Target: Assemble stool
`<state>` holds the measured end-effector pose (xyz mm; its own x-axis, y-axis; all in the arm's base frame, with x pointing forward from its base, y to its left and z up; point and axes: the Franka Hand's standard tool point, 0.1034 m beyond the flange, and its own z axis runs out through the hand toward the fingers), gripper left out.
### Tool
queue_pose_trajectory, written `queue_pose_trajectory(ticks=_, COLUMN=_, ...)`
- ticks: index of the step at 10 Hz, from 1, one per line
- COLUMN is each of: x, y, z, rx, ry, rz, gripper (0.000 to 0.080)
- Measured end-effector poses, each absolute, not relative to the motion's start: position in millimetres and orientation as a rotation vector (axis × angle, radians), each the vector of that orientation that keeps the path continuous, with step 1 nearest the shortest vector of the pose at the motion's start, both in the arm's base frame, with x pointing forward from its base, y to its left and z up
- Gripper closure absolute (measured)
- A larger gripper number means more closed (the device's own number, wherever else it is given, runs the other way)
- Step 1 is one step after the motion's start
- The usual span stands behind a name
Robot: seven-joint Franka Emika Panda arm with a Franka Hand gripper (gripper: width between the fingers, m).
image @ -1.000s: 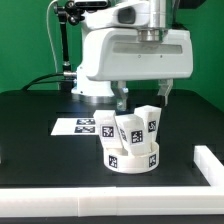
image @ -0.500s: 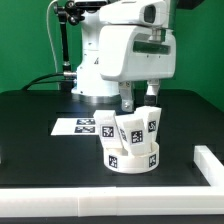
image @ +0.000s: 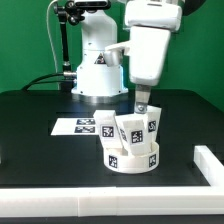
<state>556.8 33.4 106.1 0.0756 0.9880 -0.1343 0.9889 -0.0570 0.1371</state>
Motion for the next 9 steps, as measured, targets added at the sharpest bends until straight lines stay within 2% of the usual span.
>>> queue_pose_trajectory(ticks=4, x=553.5, y=31.1, z=92.9, rx=1.856, ry=2.258, rz=-0.128, gripper=0.0151)
queue_pose_trajectory(ticks=7, x=550.5, y=29.7, z=86.0, rx=1.872, ry=2.250, rz=-0.144, gripper=0.0151)
queue_pose_trajectory(ticks=9, x=549.7, y=29.0, z=84.1, rx=1.878, ry=2.247, rz=-0.149, gripper=0.0404)
